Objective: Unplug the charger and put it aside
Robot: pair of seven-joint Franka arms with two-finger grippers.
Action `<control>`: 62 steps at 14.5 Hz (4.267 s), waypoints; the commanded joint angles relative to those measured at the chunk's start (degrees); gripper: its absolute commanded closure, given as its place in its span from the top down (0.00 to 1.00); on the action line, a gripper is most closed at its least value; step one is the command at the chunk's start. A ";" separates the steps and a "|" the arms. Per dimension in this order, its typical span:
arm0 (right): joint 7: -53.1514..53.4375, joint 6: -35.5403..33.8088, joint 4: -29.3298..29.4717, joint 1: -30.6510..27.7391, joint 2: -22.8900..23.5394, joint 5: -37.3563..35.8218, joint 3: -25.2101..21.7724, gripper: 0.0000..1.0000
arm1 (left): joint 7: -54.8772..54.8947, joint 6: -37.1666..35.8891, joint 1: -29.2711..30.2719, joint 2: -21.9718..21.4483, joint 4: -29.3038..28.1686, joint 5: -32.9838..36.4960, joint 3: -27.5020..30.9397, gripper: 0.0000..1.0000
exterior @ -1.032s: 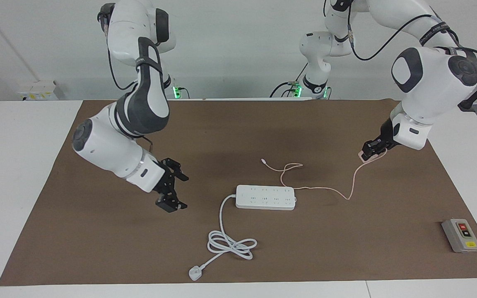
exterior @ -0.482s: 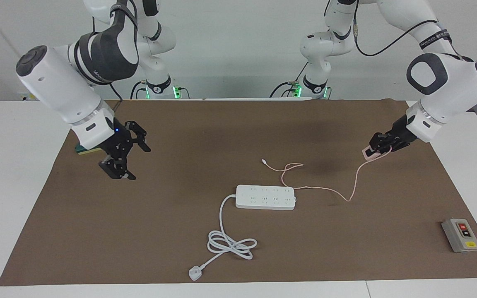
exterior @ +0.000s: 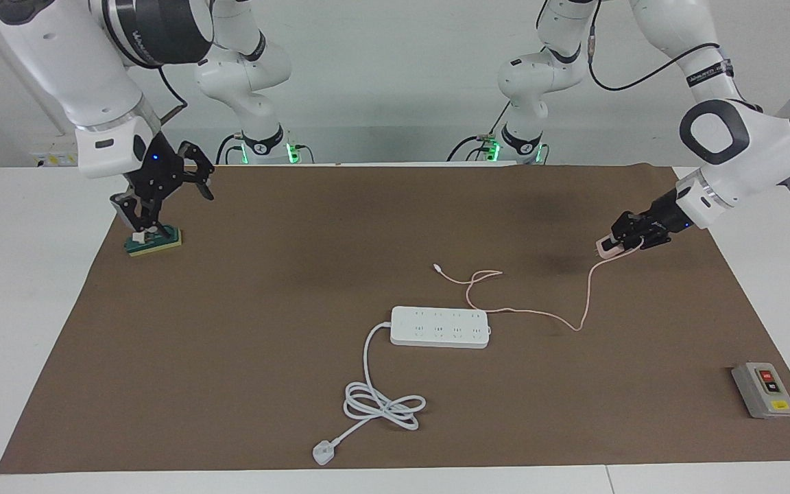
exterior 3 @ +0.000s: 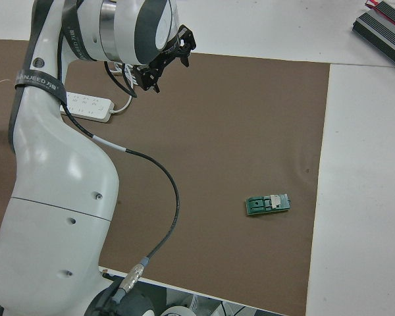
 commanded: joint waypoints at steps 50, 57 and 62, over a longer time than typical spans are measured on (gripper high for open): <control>49.51 -1.91 -7.66 -10.89 -7.73 -5.29 5.62 1.00 | -37.72 -18.31 -14.72 -7.31 21.44 31.39 1.25 1.00; 49.60 -1.12 -7.75 -10.63 -7.73 -5.38 5.88 1.00 | -33.51 -17.87 -17.28 -7.31 21.35 30.95 1.88 1.00; 49.51 -1.03 -7.75 -10.54 -7.73 -5.29 5.88 1.00 | -31.31 -17.86 -17.11 -7.31 21.00 29.46 1.88 1.00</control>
